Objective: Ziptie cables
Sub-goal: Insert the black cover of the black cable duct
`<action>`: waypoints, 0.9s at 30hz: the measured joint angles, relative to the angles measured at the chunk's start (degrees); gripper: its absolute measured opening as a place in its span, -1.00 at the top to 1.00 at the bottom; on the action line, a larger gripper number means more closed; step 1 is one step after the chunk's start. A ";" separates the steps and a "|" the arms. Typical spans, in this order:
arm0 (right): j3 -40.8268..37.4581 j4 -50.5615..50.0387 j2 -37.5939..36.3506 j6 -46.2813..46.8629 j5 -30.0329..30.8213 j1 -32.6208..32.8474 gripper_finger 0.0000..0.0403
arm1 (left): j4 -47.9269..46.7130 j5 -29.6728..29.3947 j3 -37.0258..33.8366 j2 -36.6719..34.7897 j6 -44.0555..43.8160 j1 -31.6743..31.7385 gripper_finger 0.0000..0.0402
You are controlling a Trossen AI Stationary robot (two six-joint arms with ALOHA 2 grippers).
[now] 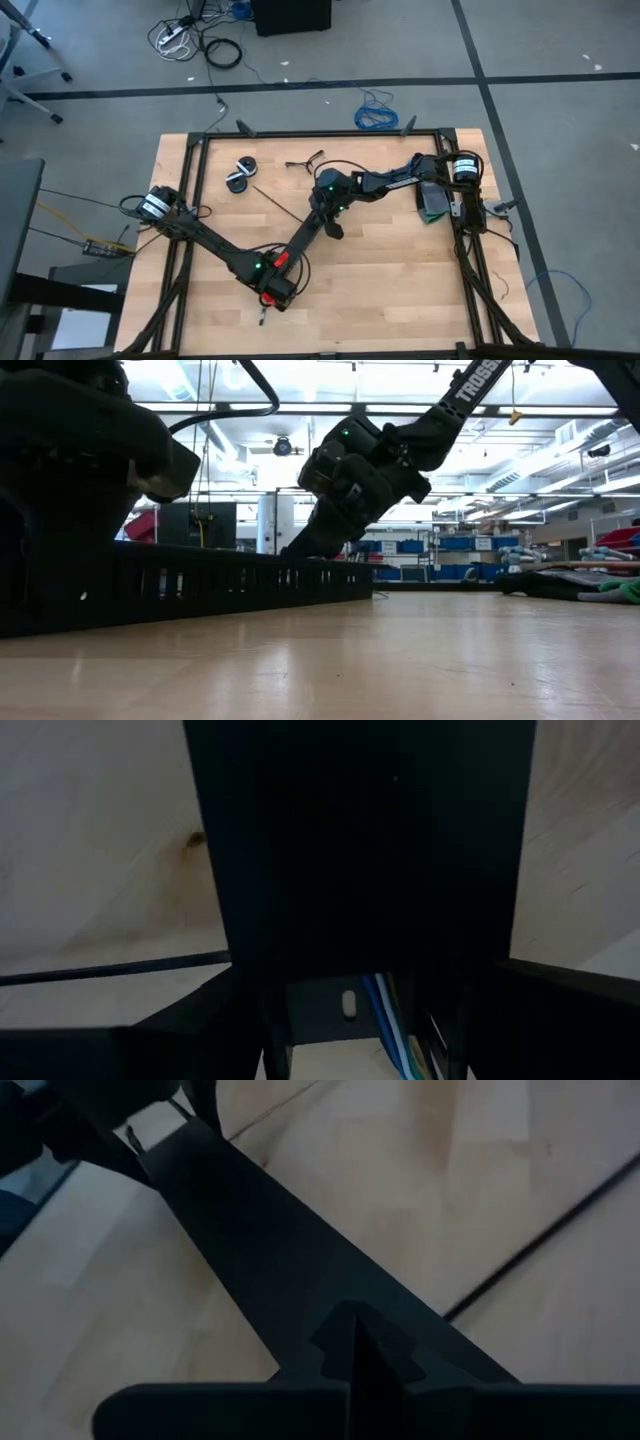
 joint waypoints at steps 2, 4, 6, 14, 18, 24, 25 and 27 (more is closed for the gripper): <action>0.19 0.29 0.07 0.76 -0.55 0.05 1.00 | 0.23 -0.50 0.00 0.00 0.07 0.00 -0.22; 0.30 -0.64 0.05 0.74 -0.77 0.04 1.00 | 0.39 -1.12 0.00 0.00 0.11 0.00 -0.22; 0.33 -1.58 0.04 0.71 -0.77 -0.16 1.00 | 0.49 -1.82 0.00 0.00 0.13 -0.02 -0.24; 0.37 -3.41 -0.02 -0.26 -2.40 -2.94 1.00 | 0.49 -5.68 -0.18 0.04 -0.48 -0.09 -0.37; 0.35 -3.60 -0.02 -0.25 -2.57 -4.59 1.00 | 0.93 -5.31 -0.92 0.03 -4.90 -0.40 -0.37; 0.30 -4.03 -0.02 -0.60 -2.78 -6.08 1.00 | 0.38 -5.55 -0.96 0.02 -5.75 -1.25 -0.37; 0.30 -4.03 -0.02 -0.59 -2.81 -6.30 1.00 | 0.33 -6.05 -1.01 0.02 -5.75 -1.59 -0.37; 0.30 -4.02 -0.02 -0.41 -2.87 -6.64 1.00 | 0.07 -7.46 -1.06 0.02 -5.75 -2.32 -0.37</action>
